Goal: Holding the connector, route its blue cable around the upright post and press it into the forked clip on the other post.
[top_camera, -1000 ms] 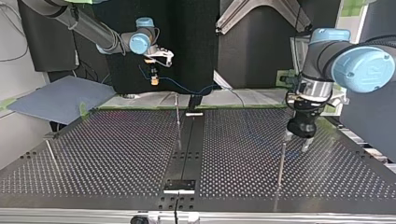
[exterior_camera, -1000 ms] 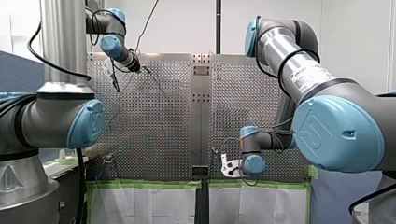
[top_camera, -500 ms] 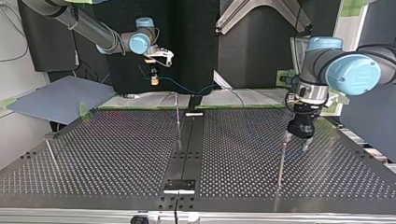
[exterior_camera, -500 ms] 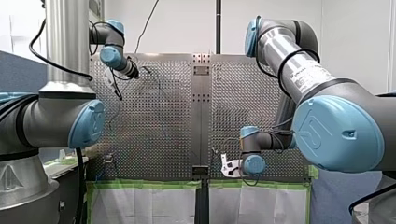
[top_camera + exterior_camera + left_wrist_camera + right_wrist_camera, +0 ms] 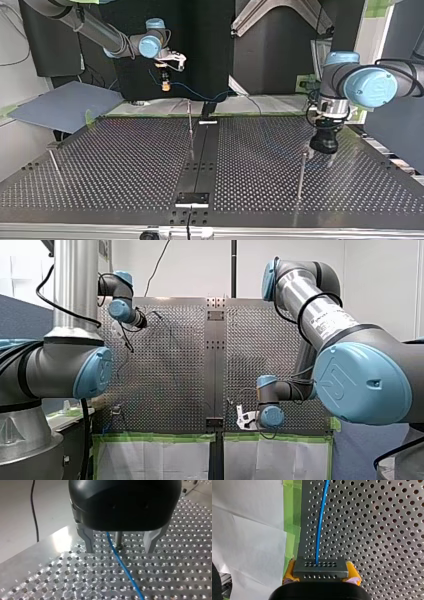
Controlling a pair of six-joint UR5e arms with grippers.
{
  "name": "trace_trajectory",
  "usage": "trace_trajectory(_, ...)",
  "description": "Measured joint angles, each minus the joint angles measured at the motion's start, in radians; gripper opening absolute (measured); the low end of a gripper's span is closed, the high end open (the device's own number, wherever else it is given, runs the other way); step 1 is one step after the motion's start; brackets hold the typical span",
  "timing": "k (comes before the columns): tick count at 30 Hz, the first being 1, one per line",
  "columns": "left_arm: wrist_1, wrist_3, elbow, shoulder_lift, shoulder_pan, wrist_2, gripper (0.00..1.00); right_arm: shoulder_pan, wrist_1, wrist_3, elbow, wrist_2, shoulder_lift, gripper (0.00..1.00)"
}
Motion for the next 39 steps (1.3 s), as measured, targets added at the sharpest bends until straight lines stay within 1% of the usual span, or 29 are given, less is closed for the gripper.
trace_trajectory(6,0.047,-0.034,0.004,-0.004,0.008,0.001,1.00,0.000,0.000,0.000,0.000,0.001,0.000,0.00)
trace_trajectory(10,0.078,-0.038,0.014,-0.003,0.015,0.007,1.00,0.001,0.000,0.000,0.000,0.002,0.000,0.00)
trace_trajectory(14,0.113,-0.038,0.035,0.002,0.021,0.009,1.00,0.001,0.000,0.000,0.000,0.003,0.000,0.00)
trace_trajectory(16,0.120,-0.037,0.047,0.004,0.024,0.010,1.00,0.001,0.000,0.000,0.000,0.003,0.000,0.00)
trace_trajectory(19,0.114,-0.032,0.069,0.007,0.027,0.014,1.00,0.001,-0.001,0.000,0.000,0.003,0.000,0.00)
trace_trajectory(25,0.080,-0.014,0.114,0.008,0.029,0.024,1.00,0.001,-0.005,0.001,0.000,0.002,0.000,0.00)
trace_trajectory(29,0.065,-0.014,0.150,0.008,0.027,0.041,1.00,0.001,-0.008,0.001,0.000,0.002,0.000,0.00)
trace_trajectory(35,0.043,-0.016,0.201,0.007,0.019,0.052,1.00,0.001,-0.011,0.002,0.000,0.000,0.000,0.00)
trace_trajectory(39,0.039,-0.020,0.219,0.006,0.016,0.057,1.00,0.001,-0.013,0.003,0.000,0.000,0.000,0.00)
